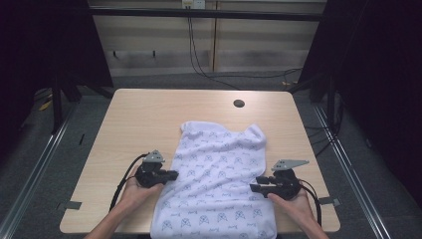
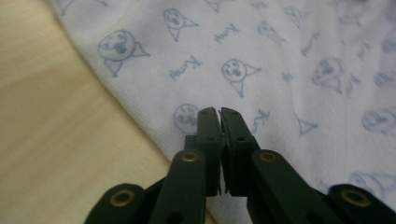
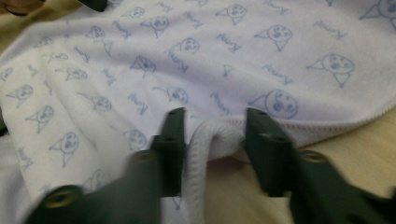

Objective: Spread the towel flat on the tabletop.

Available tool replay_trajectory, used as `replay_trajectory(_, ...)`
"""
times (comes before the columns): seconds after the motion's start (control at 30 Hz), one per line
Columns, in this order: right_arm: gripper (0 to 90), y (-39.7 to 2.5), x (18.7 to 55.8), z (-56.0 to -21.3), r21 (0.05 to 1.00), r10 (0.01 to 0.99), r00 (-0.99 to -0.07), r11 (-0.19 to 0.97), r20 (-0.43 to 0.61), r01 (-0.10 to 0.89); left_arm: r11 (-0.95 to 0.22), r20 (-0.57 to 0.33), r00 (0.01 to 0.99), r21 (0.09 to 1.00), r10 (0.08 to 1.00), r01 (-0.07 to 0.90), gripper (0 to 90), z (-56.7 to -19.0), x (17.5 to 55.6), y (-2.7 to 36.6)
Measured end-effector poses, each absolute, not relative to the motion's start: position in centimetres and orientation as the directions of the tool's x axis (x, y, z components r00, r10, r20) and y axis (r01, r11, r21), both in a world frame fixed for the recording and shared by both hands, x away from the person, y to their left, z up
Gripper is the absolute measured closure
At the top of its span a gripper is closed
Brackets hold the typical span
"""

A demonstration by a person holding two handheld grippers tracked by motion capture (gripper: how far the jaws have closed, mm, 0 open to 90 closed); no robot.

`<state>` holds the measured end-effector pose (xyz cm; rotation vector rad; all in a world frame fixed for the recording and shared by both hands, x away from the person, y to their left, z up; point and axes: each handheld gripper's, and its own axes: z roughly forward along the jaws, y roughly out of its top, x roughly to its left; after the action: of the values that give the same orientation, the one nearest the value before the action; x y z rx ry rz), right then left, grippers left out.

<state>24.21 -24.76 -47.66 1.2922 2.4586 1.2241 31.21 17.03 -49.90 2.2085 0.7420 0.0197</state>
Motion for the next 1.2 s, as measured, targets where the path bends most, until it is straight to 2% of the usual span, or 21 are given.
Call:
replay_trajectory(0.03, 77.9, -24.9, 23.8, -47.7, 0.701, 0.735, -0.637, 0.328, 0.232, 0.633, -0.52, -0.237, 0.832, 0.685, 0.502, 0.51, 88.7, -49.9, 30.6, 17.3)
replay_trajectory(0.1, 82.8, -25.6, 23.0, -47.5, 0.704, 0.751, -0.616, 0.305, 0.237, 0.641, -0.528, -0.264, 0.839, 0.677, 0.476, 0.513, 90.0, -49.9, 29.2, 17.9)
replay_trajectory(0.23, 83.0, -27.9, 20.8, -47.1, 0.705, 0.767, -0.57, 0.228, 0.294, 0.671, -0.537, -0.312, 0.846, 0.665, 0.431, 0.519, 90.0, -49.8, 26.5, 19.0)
replay_trajectory(0.3, 78.1, -29.2, 19.5, -47.3, 0.679, 0.784, -0.525, 0.187, 0.332, 0.71, -0.553, -0.299, 0.856, 0.664, 0.421, 0.504, 88.1, -49.5, 26.0, 18.9)
replay_trajectory(0.37, 73.4, -30.3, 18.8, -47.4, 0.665, 0.828, -0.469, 0.166, 0.307, 0.728, -0.547, -0.29, 0.854, 0.668, 0.433, 0.504, 85.4, -49.4, 26.2, 18.8)
replay_trajectory(0.47, 75.6, -31.4, 18.8, -47.2, 0.679, 0.84, -0.445, 0.132, 0.311, 0.723, -0.504, -0.29, 0.839, 0.693, 0.46, 0.516, 83.9, -49.2, 27.6, 18.7)
replay_trajectory(0.6, 77.7, -31.1, 19.7, -47.0, 0.715, 0.803, -0.506, 0.151, 0.315, 0.683, -0.479, -0.275, 0.831, 0.712, 0.483, 0.514, 83.8, -49.0, 29.6, 18.0)
replay_trajectory(0.63, 77.9, -29.8, 21.3, -47.1, 0.743, 0.754, -0.584, 0.198, 0.302, 0.64, -0.438, -0.278, 0.813, 0.73, 0.512, 0.525, 84.4, -49.0, 31.1, 17.7)
replay_trajectory(0.67, 77.9, -29.8, 21.3, -47.1, 0.743, 0.754, -0.584, 0.198, 0.302, 0.64, -0.438, -0.278, 0.813, 0.73, 0.512, 0.525, 84.5, -49.0, 31.1, 17.7)
replay_trajectory(0.7, 75.5, -28.4, 23.1, -47.2, 0.744, 0.739, -0.608, 0.225, 0.291, 0.629, -0.403, -0.27, 0.791, 0.744, 0.549, 0.533, 84.2, -49.1, 32.4, 17.3)
replay_trajectory(0.73, 75.5, -28.4, 23.1, -47.2, 0.744, 0.739, -0.608, 0.225, 0.291, 0.629, -0.403, -0.27, 0.791, 0.744, 0.549, 0.533, 81.3, -49.1, 32.4, 17.3)
replay_trajectory(0.8, 66.6, -26.2, 25.9, -47.7, 0.739, 0.715, -0.65, 0.288, 0.256, 0.609, -0.406, -0.278, 0.782, 0.73, 0.558, 0.55, 77.7, -49.4, 33.0, 16.8)
replay_trajectory(0.83, 64.2, -25.4, 26.8, -48.0, 0.734, 0.71, -0.661, 0.312, 0.241, 0.603, -0.463, -0.265, 0.797, 0.697, 0.544, 0.547, 79.3, -50.3, 33.0, 16.0)
replay_trajectory(0.93, 60.6, -23.9, 28.5, -48.6, 0.72, 0.714, -0.675, 0.367, 0.188, 0.589, -0.467, -0.267, 0.81, 0.705, 0.522, 0.533, 86.8, -50.5, 32.5, 15.7)
replay_trajectory(1.0, 58.9, -22.8, 29.6, -49.1, 0.71, 0.707, -0.687, 0.396, 0.169, 0.582, -0.492, -0.271, 0.826, 0.696, 0.494, 0.523, 87.7, -50.4, 32.1, 15.7)
replay_trajectory(1.03, 59.0, -21.9, 30.3, -49.6, 0.701, 0.712, -0.692, 0.433, 0.119, 0.566, -0.494, -0.278, 0.829, 0.695, 0.486, 0.523, 88.2, -50.4, 31.6, 15.9)
replay_trajectory(1.07, 59.0, -21.9, 30.3, -49.6, 0.701, 0.712, -0.692, 0.433, 0.119, 0.566, -0.494, -0.278, 0.829, 0.695, 0.486, 0.523, 88.3, -50.4, 31.6, 15.9)
replay_trajectory(1.1, 64.7, -21.4, 30.4, -50.0, 0.689, 0.714, -0.697, 0.47, 0.071, 0.552, -0.496, -0.282, 0.831, 0.694, 0.48, 0.522, 88.3, -50.4, 31.5, 16.0)
replay_trajectory(1.17, 76.6, -21.5, 30.0, -49.9, 0.683, 0.722, -0.691, 0.481, 0.047, 0.55, -0.494, -0.282, 0.828, 0.693, 0.485, 0.526, 88.0, -50.4, 31.1, 16.6)
replay_trajectory(1.2, 76.6, -21.5, 30.0, -49.9, 0.683, 0.722, -0.691, 0.481, 0.047, 0.55, -0.494, -0.282, 0.828, 0.693, 0.485, 0.526, 87.1, -50.4, 31.1, 16.6)
